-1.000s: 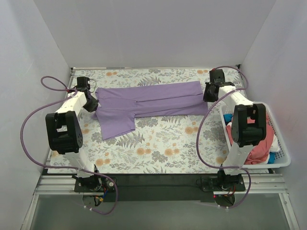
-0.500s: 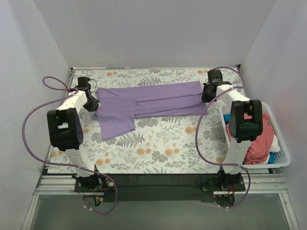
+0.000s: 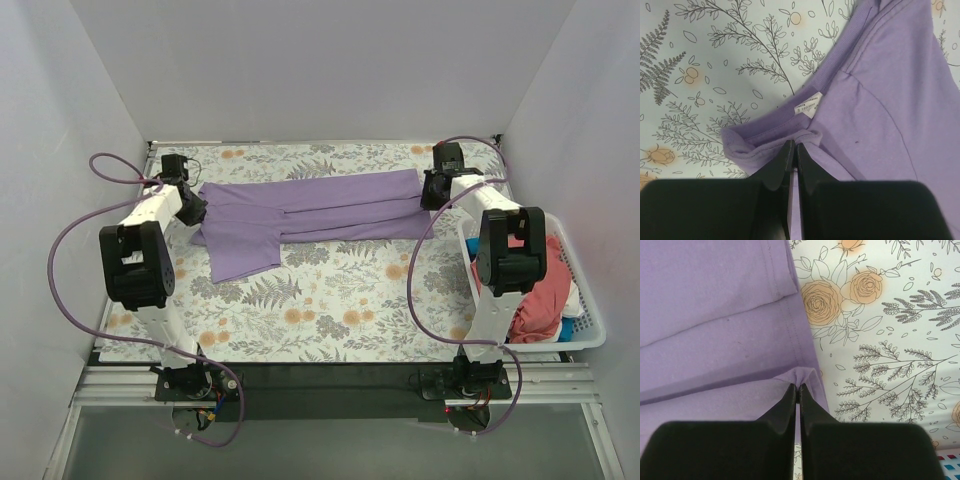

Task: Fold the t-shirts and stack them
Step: Fold the tshirt

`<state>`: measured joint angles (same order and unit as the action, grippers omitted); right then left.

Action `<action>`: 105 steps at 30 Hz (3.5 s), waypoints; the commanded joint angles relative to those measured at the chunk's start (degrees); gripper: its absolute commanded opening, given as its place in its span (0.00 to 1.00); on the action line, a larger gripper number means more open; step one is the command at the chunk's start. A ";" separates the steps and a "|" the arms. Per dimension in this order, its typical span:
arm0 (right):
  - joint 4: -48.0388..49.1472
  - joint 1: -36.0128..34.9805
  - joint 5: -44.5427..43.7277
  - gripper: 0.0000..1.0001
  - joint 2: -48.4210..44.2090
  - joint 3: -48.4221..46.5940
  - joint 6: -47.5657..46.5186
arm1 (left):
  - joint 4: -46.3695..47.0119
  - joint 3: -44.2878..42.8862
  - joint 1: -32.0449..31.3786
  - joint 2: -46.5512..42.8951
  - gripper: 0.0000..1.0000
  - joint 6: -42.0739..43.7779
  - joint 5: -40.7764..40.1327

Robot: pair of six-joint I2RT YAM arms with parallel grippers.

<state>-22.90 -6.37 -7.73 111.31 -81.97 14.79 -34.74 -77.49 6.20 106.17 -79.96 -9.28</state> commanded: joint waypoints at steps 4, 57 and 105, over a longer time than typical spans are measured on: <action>1.62 0.66 -1.94 0.04 2.25 -2.66 -0.72 | 0.81 -1.43 0.48 1.06 0.00 0.33 -0.65; 36.78 -37.49 32.95 0.49 6.02 11.23 21.77 | 6.35 32.68 -9.45 -25.22 0.00 0.95 4.36; 37.66 -32.39 30.31 0.01 19.38 -12.32 27.14 | 13.20 7.02 -9.62 -11.52 0.00 4.55 6.29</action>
<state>13.56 -40.29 22.46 128.31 -90.06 43.20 -25.12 -67.07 -3.20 92.86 -77.58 -3.36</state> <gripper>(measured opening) 0.024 0.020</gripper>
